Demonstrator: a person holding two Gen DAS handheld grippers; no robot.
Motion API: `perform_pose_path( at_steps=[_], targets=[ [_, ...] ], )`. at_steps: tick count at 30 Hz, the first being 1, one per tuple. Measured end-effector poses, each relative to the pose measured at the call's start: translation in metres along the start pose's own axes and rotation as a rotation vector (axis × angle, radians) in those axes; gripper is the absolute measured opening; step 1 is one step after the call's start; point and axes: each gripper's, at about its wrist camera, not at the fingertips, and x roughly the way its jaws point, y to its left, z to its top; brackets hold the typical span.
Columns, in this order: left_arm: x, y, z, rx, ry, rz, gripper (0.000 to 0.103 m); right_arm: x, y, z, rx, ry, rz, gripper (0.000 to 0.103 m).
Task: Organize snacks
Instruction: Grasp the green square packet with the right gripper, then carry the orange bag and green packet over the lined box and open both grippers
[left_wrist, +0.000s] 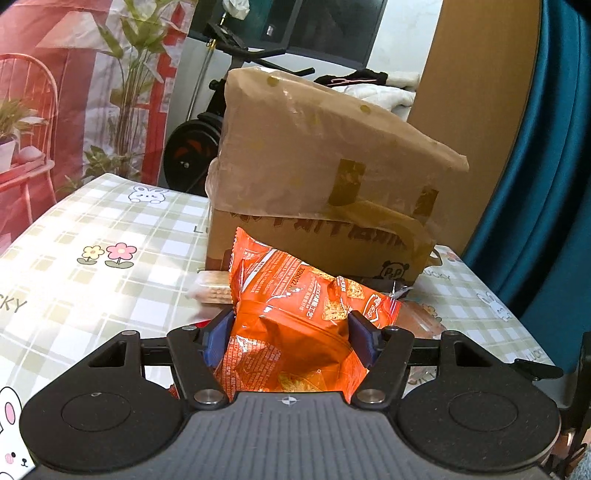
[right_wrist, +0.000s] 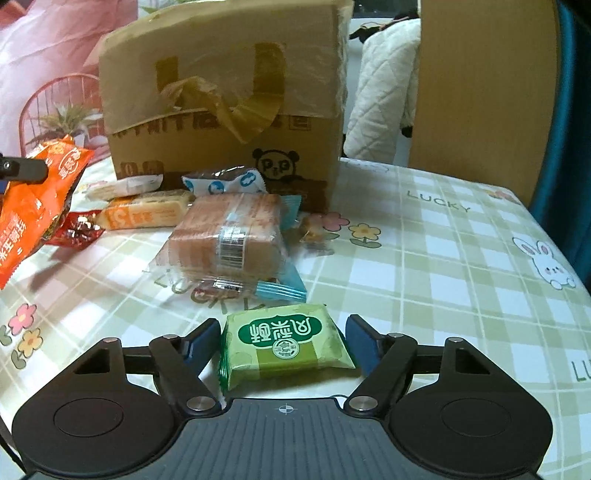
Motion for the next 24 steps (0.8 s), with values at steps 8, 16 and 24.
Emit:
perform_pose_path(
  at_steps=[8,16,24],
  targets=[
    [-0.002,0.001,-0.003,0.006,0.011,-0.004,0.069,-0.002,0.000,-0.002,0.004,-0.014,-0.006,0.062],
    [-0.011,0.007,0.000,-0.002,-0.017,0.004,0.069,-0.008,0.002,-0.002,-0.013,-0.017,0.026,0.056],
    [-0.020,0.013,0.017,-0.003,-0.088,0.020,0.069,-0.033,-0.019,0.015,0.081,-0.063,0.021,0.056]
  ],
)
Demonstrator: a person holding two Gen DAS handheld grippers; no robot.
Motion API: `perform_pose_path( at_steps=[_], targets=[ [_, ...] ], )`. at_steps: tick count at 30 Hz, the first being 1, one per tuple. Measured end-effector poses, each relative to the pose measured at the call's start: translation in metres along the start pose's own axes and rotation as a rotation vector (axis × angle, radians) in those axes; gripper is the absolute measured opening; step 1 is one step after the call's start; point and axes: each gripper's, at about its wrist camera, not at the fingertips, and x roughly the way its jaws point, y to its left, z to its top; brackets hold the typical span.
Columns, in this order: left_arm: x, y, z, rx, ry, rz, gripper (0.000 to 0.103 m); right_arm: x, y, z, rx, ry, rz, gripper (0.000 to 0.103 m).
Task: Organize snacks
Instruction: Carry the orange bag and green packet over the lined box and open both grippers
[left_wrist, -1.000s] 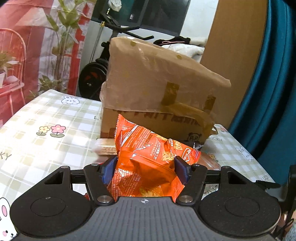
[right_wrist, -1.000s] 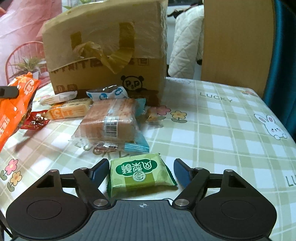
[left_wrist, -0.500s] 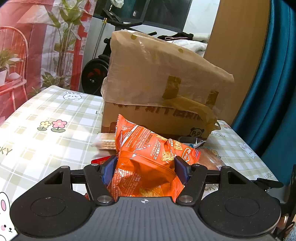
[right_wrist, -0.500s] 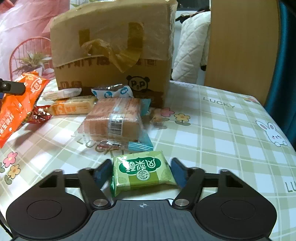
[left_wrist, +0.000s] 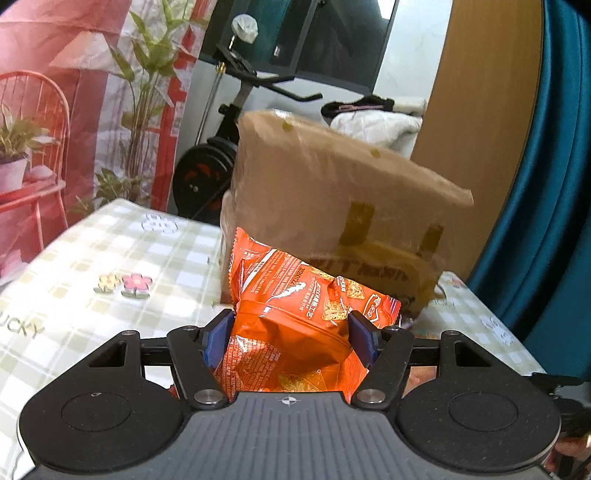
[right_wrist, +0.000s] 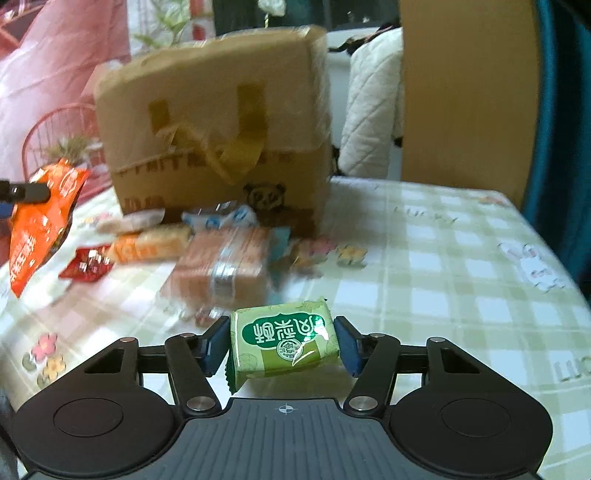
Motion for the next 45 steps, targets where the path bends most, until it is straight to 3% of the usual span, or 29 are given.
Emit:
perform_pose_path(
  at_steps=[5,15,20,23,29,31,33,34,37,45],
  targets=[
    [-0.003,-0.002,0.027,0.024,-0.077,-0.009,0.069,-0.009,-0.005,0.037,-0.004,-0.070,0.018,0.056],
    [0.017,-0.028,0.128,0.092,-0.247,-0.055,0.069,0.001,0.019,0.176,-0.168,-0.282,0.083,0.056],
    [0.055,-0.038,0.176,0.091,-0.244,-0.045,0.069,0.019,0.027,0.228,-0.199,-0.317,0.089,0.056],
    [0.085,-0.043,0.196,0.130,-0.221,0.021,0.069,0.039,0.032,0.248,-0.203,-0.299,0.077,0.056],
    [0.135,-0.057,0.207,0.241,-0.135,0.155,0.072,0.080,0.032,0.263,-0.138,-0.241,0.063,0.056],
    [0.146,-0.057,0.207,0.256,-0.095,0.162,0.074,0.095,0.029,0.261,-0.095,-0.210,0.065,0.057],
    [0.152,-0.050,0.206,0.241,-0.064,0.148,0.084,0.099,0.028,0.261,-0.085,-0.198,0.064,0.062],
    [0.151,-0.047,0.205,0.224,-0.061,0.147,0.089,0.101,0.027,0.260,-0.081,-0.191,0.064,0.066],
    [0.144,-0.031,0.203,0.176,-0.068,0.140,0.091,0.097,0.028,0.255,-0.082,-0.198,0.066,0.073],
    [0.090,-0.010,0.191,0.108,-0.100,0.102,0.090,0.056,0.029,0.243,-0.085,-0.241,0.101,0.072]
  ],
)
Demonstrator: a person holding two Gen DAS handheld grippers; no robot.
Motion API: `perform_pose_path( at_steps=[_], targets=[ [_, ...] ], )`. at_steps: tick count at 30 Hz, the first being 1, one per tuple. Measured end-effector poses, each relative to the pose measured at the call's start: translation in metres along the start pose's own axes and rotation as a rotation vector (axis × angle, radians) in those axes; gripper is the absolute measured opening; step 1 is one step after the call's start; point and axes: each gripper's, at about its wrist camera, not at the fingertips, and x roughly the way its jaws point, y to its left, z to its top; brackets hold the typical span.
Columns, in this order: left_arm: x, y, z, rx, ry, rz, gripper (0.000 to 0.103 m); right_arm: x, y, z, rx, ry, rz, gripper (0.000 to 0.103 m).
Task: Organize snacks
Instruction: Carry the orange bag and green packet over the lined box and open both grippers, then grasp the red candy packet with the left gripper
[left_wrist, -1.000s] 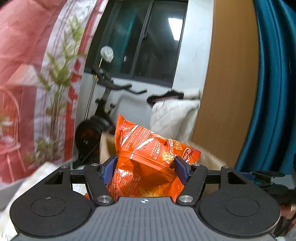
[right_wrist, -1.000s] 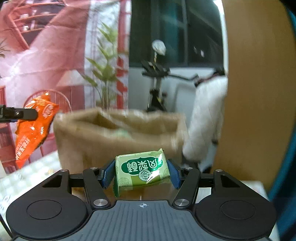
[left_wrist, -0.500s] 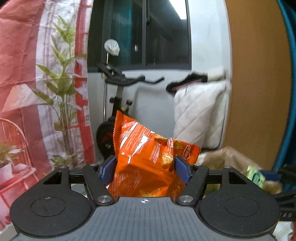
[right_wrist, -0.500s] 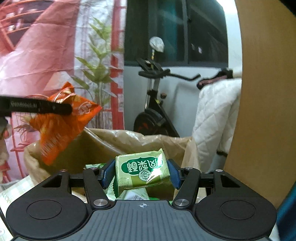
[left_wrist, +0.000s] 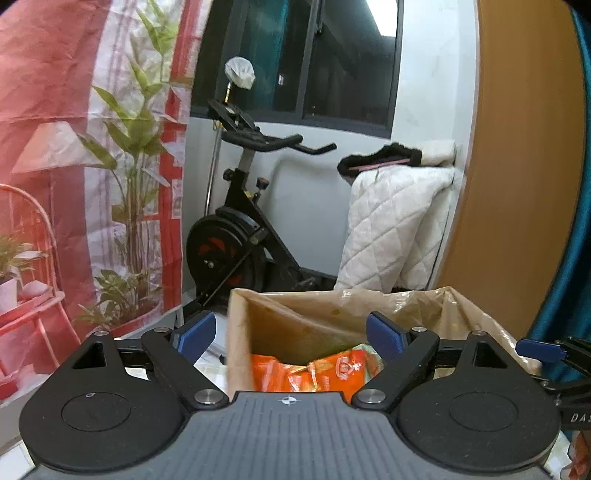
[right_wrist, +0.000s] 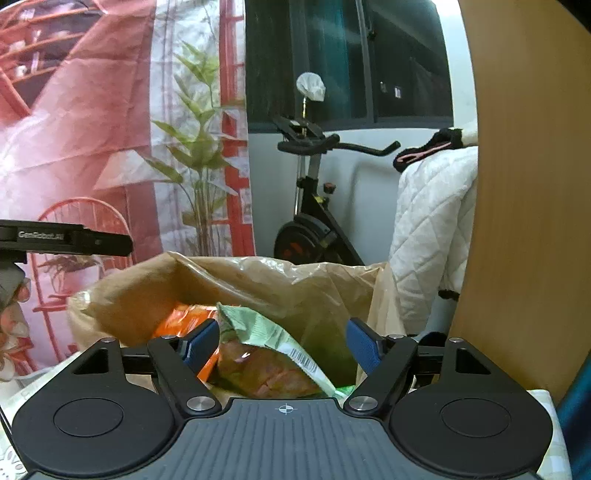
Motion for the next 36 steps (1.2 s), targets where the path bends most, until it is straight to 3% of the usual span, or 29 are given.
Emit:
perform_pose_path(
  at_steps=[5,11,18,22,27,36],
  targets=[
    [-0.040,0.014,-0.017,-0.035,0.026,0.004,0.089,-0.030,0.002,-0.012,0.014,-0.007,0.014,0.072],
    [-0.071,0.028,-0.061,-0.057,0.088,0.007,0.086,-0.062,0.006,-0.044,0.065,-0.029,0.011,0.072],
    [-0.063,0.033,-0.130,-0.138,0.246,0.011,0.077,-0.067,0.011,-0.091,0.132,0.030,-0.009,0.070],
    [-0.055,0.034,-0.169,-0.140,0.309,0.025,0.061,-0.067,0.012,-0.114,0.157,0.067,-0.019,0.069],
    [-0.040,0.036,-0.200,-0.166,0.359,0.030,0.061,-0.067,0.012,-0.146,0.207,0.107,-0.038,0.069],
    [-0.028,0.022,-0.226,-0.135,0.393,0.046,0.061,-0.063,0.007,-0.178,0.250,0.153,-0.060,0.066]
  ],
)
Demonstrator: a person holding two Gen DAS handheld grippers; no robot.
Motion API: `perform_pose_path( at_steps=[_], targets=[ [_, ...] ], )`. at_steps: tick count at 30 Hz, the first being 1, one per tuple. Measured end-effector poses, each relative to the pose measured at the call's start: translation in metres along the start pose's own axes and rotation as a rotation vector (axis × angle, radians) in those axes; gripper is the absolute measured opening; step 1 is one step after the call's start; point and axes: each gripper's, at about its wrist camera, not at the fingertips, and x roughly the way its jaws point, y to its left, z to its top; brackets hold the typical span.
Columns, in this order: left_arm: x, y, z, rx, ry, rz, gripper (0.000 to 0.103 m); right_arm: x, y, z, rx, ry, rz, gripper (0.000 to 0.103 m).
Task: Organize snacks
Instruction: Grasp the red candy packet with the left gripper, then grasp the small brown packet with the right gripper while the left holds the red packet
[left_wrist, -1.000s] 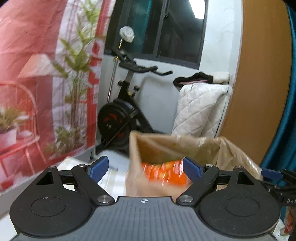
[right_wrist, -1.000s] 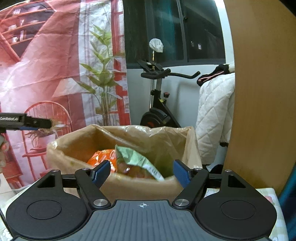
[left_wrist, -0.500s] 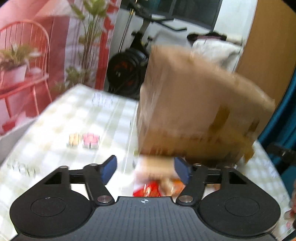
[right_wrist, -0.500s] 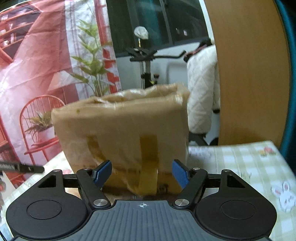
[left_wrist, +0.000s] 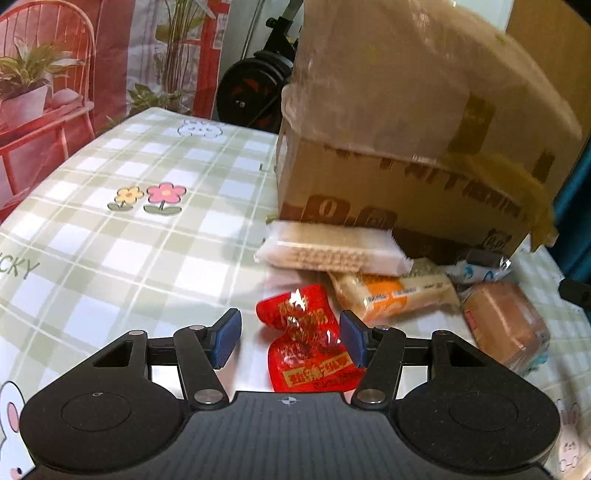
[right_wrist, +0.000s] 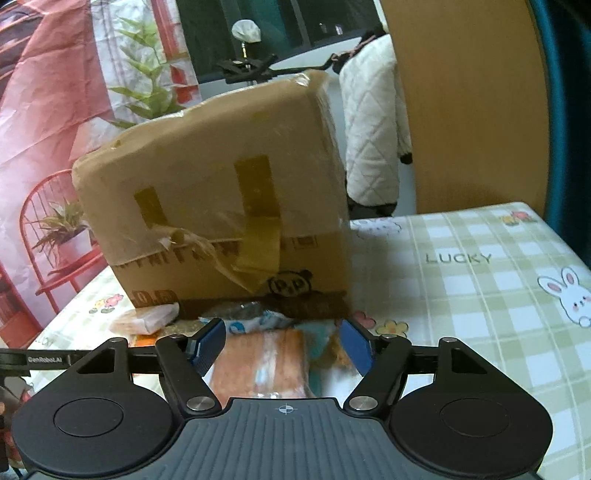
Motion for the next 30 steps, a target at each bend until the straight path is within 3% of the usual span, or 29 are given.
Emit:
perform_pose_path(
  at_steps=[9,16,18,20,24,26,30],
  targets=[
    [0.008,-0.013,-0.009,0.065,-0.041,0.067,0.060,0.003,-0.012,-0.007,0.023,0.020,-0.001,0.066],
    [0.006,-0.036,-0.019,0.174,-0.061,0.106,0.059,0.007,-0.017,-0.014,0.036,0.036,0.001,0.066],
    [0.005,-0.037,-0.019,0.172,-0.063,0.104,0.048,0.008,-0.019,-0.016,0.038,0.043,-0.001,0.066],
    [0.002,-0.038,-0.017,0.176,-0.056,0.077,0.024,0.009,-0.021,-0.019,0.041,0.048,-0.004,0.065],
    [-0.007,-0.039,-0.018,0.177,-0.085,0.040,0.017,0.011,-0.027,-0.021,0.054,0.055,-0.010,0.064],
    [-0.011,-0.032,-0.018,0.129,-0.085,0.031,0.016,0.011,-0.029,-0.020,0.050,0.054,-0.015,0.062],
    [-0.020,-0.016,-0.016,0.054,-0.099,0.034,0.013,0.011,-0.034,-0.015,-0.004,0.054,-0.042,0.049]
  ],
)
